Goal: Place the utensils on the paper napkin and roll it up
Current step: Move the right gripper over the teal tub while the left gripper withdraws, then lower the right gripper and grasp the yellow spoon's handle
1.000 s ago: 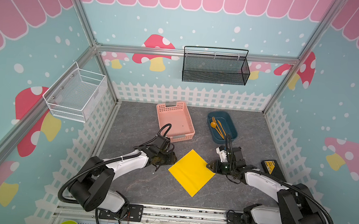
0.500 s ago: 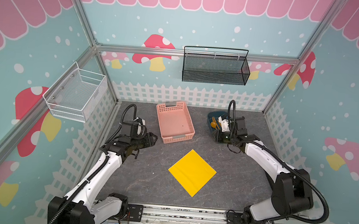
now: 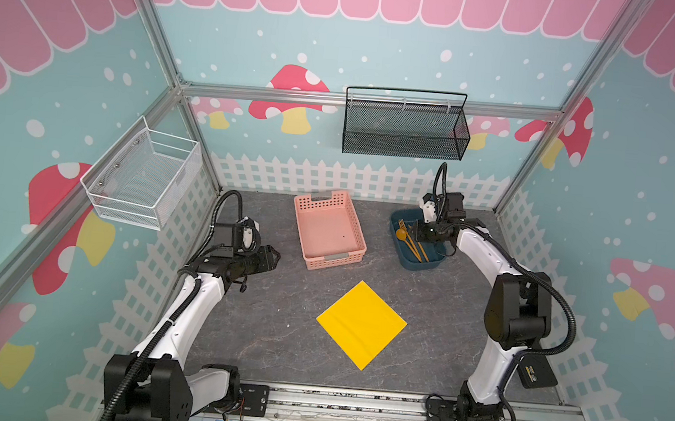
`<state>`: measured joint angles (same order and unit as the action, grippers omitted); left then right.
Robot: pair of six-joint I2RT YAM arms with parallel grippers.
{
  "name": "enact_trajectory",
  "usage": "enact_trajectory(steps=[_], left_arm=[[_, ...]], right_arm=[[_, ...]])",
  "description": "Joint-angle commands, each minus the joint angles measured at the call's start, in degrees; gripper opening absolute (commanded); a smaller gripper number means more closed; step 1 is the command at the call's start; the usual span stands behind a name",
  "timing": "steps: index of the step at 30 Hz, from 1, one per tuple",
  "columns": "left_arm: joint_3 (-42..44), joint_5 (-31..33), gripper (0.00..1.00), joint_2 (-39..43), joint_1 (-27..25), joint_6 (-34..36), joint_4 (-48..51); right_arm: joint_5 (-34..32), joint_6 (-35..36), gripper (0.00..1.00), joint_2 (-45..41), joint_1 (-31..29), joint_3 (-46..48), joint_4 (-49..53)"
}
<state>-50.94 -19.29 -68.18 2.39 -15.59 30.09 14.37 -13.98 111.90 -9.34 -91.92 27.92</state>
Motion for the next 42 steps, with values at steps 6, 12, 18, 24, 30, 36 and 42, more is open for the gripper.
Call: enact_trajectory(steps=[6, 12, 18, 24, 30, 36, 42], left_arm=[[-0.5, -2.3, 0.57, 1.2, 3.5, 1.1, -1.6], [-0.5, -2.4, 0.57, 1.3, 3.8, 1.1, -1.6], [-0.4, -2.4, 0.57, 1.3, 3.8, 1.1, -1.7], [-0.4, -2.5, 0.57, 0.9, 4.0, 1.0, -1.8], [-0.4, -2.0, 0.57, 1.4, 4.0, 1.1, -2.0], [-0.2, -1.9, 0.57, 1.6, 4.1, 1.3, -2.0], [-0.2, -1.8, 0.57, 1.4, 4.2, 1.3, -2.0]], right_arm=[[-6.3, 6.2, 0.23, 11.2, 0.0, -12.8, 8.4], [-7.6, 6.8, 0.23, 13.9, -0.3, -15.6, 12.2], [-5.2, 6.4, 0.23, 12.6, -1.1, -11.1, 12.4], [-3.1, 5.9, 0.22, 12.6, -1.8, -8.7, 12.3], [1.0, 4.6, 0.22, 12.9, -3.1, -8.7, 12.2], [4.1, 3.5, 0.22, 14.3, -3.8, -11.1, 12.1], [5.0, 3.9, 0.22, 15.3, -3.8, -14.3, 12.0]])
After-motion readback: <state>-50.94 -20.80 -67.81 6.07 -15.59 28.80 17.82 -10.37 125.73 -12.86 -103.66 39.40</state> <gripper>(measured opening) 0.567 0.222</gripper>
